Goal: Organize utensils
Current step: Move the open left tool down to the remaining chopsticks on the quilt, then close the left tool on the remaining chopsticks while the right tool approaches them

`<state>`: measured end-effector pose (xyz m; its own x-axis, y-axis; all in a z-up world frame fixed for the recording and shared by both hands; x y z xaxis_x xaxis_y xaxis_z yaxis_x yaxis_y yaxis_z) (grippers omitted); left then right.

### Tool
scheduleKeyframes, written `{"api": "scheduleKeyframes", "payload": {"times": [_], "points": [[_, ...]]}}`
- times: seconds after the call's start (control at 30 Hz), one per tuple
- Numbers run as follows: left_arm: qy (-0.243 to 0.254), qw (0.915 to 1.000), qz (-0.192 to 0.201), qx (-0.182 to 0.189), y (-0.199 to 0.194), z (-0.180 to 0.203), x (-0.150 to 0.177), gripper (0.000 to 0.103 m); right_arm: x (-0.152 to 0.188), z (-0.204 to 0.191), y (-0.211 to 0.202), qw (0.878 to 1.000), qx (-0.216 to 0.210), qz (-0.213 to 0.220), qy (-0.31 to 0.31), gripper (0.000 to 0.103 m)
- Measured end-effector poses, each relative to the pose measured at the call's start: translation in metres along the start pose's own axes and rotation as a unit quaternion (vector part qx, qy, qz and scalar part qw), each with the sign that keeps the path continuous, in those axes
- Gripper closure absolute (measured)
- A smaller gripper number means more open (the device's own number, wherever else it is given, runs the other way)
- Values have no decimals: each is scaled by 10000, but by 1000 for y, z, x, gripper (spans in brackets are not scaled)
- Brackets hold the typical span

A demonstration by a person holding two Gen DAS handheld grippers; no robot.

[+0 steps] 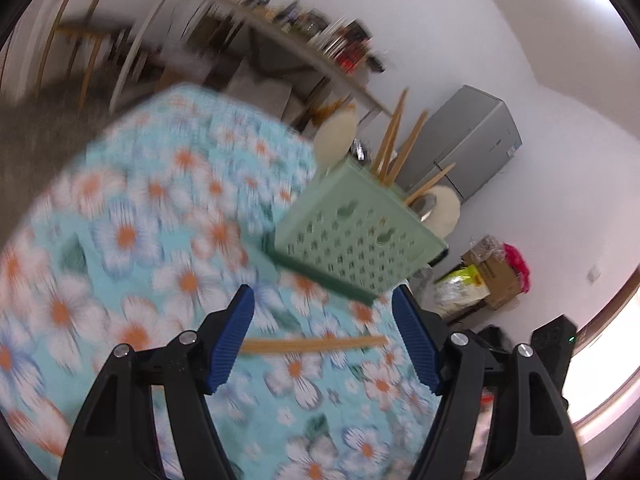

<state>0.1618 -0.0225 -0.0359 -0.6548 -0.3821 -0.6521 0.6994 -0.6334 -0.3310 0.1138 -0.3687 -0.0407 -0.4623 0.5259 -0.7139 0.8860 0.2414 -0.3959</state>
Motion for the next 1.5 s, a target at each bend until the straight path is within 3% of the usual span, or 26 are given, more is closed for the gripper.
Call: {"api": "scheduleKeyframes", "payload": {"times": [0.13, 0.27, 0.57, 0.73, 0.97, 1.17, 1.5], "points": [[-886, 9950, -450, 31, 7, -15, 21, 36, 3, 3, 0, 9999, -66, -22, 84, 62], [-1820, 9800, -802, 7, 13, -34, 40, 37, 3, 6, 0, 9998, -95, -48, 161, 62], [-2975, 9501, -921, -181, 29, -62, 55, 54, 1, 17, -5, 9995, -91, 9, 291, 62], [-3220, 9420, -875, -348, 38, -69, 57, 67, 2, 23, -4, 9993, -76, -5, 365, 62], [-3318, 9386, -766, -547, 45, -79, 56, 86, 2, 31, -3, 9990, -65, -2, 444, 62], [-3304, 9388, -742, -635, 45, -81, 60, 93, 2, 34, -3, 9988, -46, 15, 486, 62], [-3201, 9416, -828, -631, 34, -78, 64, 93, 0, 33, -6, 9990, -51, 45, 450, 62]]}}
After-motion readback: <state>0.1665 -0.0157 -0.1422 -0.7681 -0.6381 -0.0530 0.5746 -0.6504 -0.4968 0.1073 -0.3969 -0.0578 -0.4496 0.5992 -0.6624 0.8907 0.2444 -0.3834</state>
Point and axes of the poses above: each gripper's, at about its wrist camera, not at the fingertips, and y roughly the way its jaws point, z to its right, x to its underside, the point moved 5 cm from there along y, roughly the way its jaws point, and after that the axes turned 13 degrees about z, right-handed, at the moved point
